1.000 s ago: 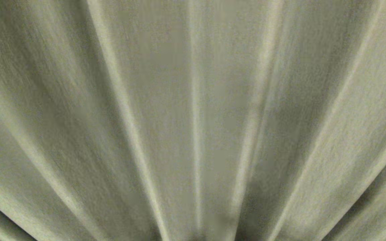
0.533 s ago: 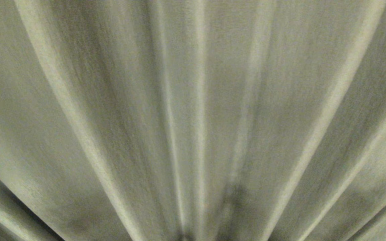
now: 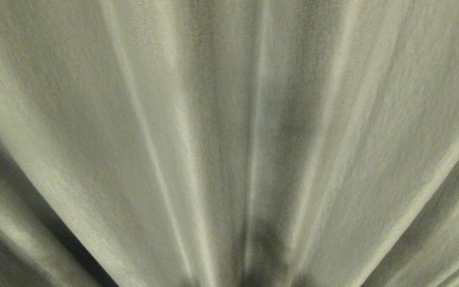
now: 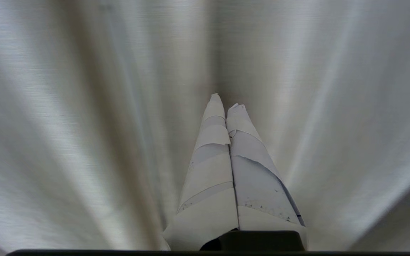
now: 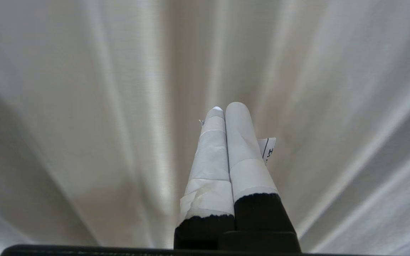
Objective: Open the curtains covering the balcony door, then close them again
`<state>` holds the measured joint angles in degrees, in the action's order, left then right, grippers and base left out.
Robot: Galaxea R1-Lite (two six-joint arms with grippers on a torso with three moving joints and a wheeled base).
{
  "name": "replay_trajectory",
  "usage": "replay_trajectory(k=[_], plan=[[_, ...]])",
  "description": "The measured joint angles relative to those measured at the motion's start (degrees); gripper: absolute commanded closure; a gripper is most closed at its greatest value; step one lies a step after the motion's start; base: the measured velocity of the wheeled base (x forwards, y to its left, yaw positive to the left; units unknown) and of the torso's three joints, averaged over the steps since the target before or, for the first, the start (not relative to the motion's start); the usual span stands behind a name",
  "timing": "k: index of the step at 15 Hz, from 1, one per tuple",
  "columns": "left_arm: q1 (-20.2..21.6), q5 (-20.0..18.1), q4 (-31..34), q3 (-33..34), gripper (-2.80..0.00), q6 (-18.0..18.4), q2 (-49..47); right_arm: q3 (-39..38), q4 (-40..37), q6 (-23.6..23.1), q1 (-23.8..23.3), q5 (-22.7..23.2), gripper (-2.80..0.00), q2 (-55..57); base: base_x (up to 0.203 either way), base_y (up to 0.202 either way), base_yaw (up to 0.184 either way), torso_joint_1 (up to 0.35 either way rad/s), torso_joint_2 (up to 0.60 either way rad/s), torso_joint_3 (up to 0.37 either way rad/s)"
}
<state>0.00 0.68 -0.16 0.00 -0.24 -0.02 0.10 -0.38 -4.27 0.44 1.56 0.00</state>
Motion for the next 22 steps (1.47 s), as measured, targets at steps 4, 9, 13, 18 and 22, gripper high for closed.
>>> replay_trajectory(k=[4, 9, 13, 18, 22], plan=[[0.0, 0.0, -0.1, 0.0, 0.0, 0.0, 0.0, 0.0, 0.0, 0.0, 0.1, 0.0, 0.0, 0.0, -0.14, 0.142, -0.002, 0.002, 0.0, 0.003], [0.0, 0.0, -0.1, 0.0, 0.0, -0.1, 0.0, 0.0, 0.0, 0.0, 0.1, 0.0, 0.0, 0.0, -0.174, 0.189, -0.001, -0.003, 0.0, 0.003], [0.0, 0.0, 0.0, 0.0, 0.0, 0.0, 0.0, 0.0, 0.0, 0.0, 0.1, 0.0, 0.0, 0.0, -0.006, 0.128, -0.004, 0.006, 0.0, -0.002], [0.0, 0.0, 0.0, 0.0, 0.0, 0.0, 0.0, 0.0, 0.0, 0.0, 0.0, 0.0, 0.0, 0.0, 0.0, 0.192, 0.001, 0.004, 0.0, 0.002], [0.0, 0.0, 0.0, 0.0, 0.0, 0.0, 0.0, 0.0, 0.0, 0.0, 0.0, 0.0, 0.0, 0.0, 0.0, 0.192, 0.0, 0.003, 0.0, 0.006]])
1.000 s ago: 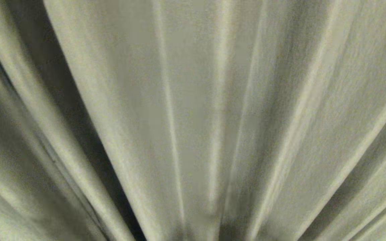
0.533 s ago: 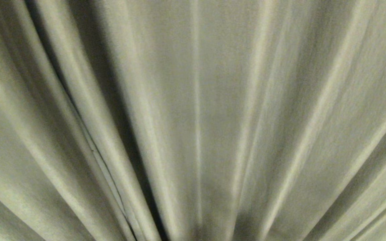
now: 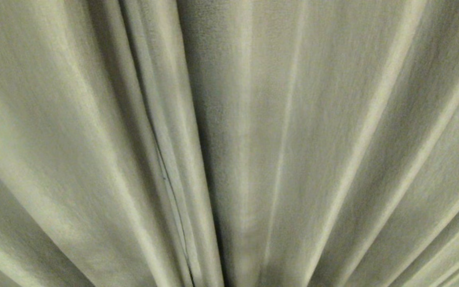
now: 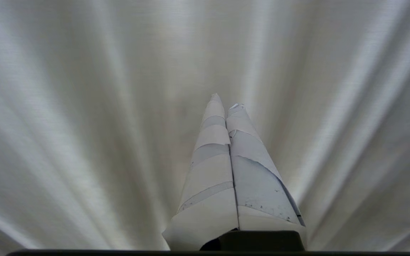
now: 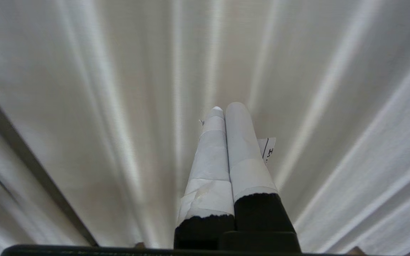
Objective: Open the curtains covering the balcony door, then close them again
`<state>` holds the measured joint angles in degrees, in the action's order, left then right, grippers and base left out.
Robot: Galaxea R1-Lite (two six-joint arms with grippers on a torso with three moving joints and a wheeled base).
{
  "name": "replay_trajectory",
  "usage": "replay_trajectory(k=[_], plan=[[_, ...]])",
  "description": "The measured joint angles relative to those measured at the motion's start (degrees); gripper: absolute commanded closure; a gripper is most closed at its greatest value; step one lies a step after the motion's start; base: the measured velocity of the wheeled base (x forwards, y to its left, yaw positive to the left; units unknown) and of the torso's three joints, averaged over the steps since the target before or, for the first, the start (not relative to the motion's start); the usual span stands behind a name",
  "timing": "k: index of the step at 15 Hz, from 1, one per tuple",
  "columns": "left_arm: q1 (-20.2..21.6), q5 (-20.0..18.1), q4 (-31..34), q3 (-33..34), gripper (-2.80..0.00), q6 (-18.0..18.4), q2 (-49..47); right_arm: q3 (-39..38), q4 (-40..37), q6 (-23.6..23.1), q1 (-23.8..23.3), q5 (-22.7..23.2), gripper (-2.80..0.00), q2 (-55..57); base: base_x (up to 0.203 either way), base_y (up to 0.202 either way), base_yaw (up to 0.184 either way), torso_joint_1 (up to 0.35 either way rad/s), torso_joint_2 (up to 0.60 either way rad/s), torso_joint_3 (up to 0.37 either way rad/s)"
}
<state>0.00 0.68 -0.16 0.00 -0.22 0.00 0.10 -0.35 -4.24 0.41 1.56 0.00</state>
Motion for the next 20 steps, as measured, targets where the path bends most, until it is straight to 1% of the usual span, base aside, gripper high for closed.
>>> replay_trajectory(k=[3, 20], plan=[[0.0, 0.0, 0.0, 0.0, 0.0, 0.1, 0.0, 0.0, 0.0, 0.0, 0.0, 0.0, 0.0, 0.0, 0.0, 0.116, -0.001, 0.004, 0.0, 0.003], [0.0, 0.0, -0.1, 0.0, 0.0, 0.0, 0.0, 0.0, 0.0, 0.1, 0.0, 0.3, 0.0, 0.0, 0.0, 0.0, 0.0, 0.0, 0.0, 0.0]])
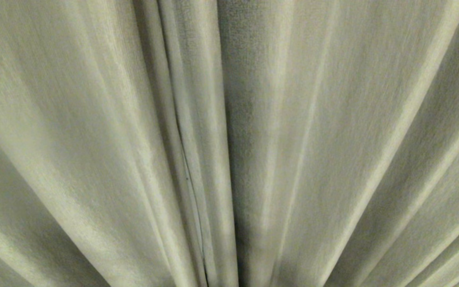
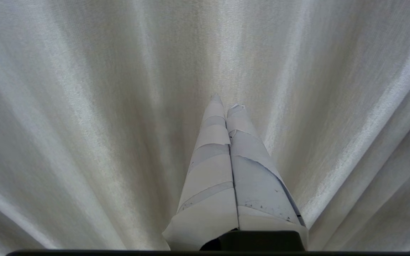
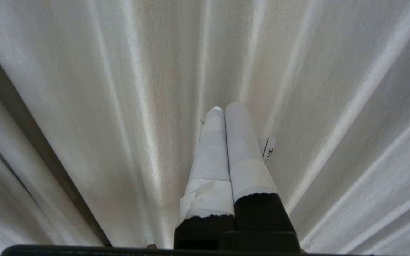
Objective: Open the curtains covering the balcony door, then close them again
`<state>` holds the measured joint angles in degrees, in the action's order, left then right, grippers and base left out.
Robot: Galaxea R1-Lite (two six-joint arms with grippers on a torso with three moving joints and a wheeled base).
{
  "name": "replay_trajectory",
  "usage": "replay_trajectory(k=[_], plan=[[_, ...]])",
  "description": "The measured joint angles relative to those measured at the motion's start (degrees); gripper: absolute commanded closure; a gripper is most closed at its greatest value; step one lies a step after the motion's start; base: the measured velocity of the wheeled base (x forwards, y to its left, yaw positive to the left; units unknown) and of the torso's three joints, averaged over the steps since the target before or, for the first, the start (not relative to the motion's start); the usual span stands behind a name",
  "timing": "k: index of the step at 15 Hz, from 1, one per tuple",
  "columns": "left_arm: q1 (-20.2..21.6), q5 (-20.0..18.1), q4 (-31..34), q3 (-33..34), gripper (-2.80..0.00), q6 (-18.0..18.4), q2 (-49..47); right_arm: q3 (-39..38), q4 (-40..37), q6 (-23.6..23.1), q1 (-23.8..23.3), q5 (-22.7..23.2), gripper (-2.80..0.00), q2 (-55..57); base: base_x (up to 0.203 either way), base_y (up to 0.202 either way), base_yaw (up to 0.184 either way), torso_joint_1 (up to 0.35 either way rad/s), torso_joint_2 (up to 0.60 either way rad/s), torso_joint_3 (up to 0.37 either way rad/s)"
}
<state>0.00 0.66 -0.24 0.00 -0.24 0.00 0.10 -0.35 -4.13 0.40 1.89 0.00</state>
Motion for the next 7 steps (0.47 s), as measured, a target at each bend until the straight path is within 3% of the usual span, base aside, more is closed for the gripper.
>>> replay_trajectory(k=[7], plan=[[0.0, 0.0, 0.0, 0.0, 0.0, 0.0, 0.0, 0.0, 0.0, 1.6, 0.0, -0.4, 0.0, 0.0, 0.0, 0.0, 0.0, 0.0, 0.0, 0.0]])
